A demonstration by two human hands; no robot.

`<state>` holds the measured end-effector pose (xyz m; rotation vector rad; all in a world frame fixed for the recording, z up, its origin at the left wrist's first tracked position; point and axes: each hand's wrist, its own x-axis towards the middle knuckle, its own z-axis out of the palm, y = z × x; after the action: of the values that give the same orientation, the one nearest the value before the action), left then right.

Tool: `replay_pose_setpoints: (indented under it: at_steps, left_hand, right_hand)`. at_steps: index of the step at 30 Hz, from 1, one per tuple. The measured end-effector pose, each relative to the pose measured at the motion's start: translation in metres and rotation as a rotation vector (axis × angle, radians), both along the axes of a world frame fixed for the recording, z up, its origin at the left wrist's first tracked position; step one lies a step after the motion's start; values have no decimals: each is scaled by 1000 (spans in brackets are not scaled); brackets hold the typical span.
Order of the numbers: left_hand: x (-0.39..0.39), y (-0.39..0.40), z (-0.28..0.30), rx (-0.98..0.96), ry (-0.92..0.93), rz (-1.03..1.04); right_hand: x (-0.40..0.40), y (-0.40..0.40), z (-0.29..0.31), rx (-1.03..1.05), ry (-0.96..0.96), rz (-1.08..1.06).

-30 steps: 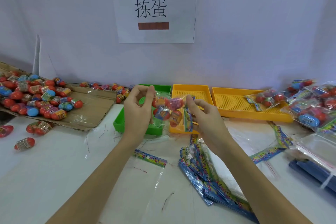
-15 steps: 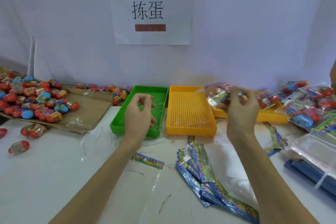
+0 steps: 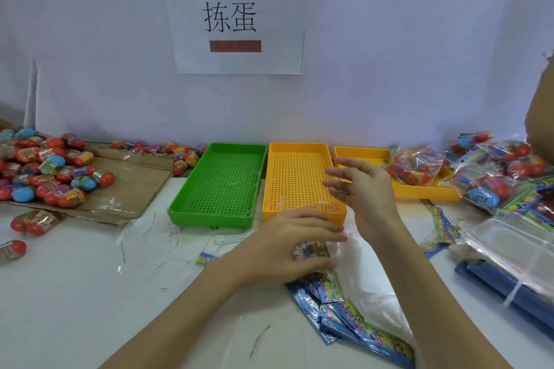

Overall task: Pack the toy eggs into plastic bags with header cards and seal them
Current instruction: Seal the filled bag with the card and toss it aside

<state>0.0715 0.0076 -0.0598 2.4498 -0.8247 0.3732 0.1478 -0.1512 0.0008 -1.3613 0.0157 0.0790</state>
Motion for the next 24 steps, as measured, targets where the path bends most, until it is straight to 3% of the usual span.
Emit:
replay_pose_setpoints:
  at_steps: [3,10,13,19,21,24]
  left_hand:
    - [-1,-8,-8,77,-2,-25]
    - [6,4,-4,-27,-19,5]
    - [6,14,2,-246,74,186]
    - [8,31,24,-1037,286,395]
    - [8,38,26,-1140,353,434]
    - [9,43,24,-1127,396,436]
  right_hand:
    - [3,0,-4,-32,8,-12]
    - [7,-2,-6,-84,-4,43]
    - [8,-5,-5,-144,-33,140]
    - [12,-6,1,-240,-98,399]
    - [9,-4,0,-267,-156,440]
    - [5,1,-8,-247,-200,386]
